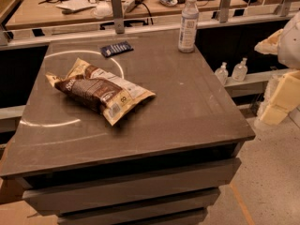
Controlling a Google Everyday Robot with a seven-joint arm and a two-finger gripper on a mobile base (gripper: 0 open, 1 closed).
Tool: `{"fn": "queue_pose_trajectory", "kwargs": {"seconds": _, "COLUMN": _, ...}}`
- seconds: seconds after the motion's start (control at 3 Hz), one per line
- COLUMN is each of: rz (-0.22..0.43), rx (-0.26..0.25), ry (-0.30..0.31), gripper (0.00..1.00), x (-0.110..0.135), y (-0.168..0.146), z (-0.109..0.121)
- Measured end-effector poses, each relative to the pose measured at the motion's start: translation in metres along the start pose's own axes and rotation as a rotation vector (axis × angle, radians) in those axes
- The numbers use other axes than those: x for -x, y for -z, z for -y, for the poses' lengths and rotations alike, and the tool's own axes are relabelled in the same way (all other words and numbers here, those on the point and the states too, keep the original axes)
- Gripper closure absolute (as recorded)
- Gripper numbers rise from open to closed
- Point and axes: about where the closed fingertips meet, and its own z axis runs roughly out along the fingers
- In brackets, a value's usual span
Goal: Move rxbar blueberry near blue plastic bottle
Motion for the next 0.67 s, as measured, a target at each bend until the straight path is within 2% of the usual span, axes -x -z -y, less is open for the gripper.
{"fn": "queue_pose_trajectory", "kwargs": {"seconds": 0.67, "rz": 0.37, "rx": 0.019, "ry": -0.141, "gripper": 0.0, "x": 0.057, "y": -0.033, "z": -0.002}}
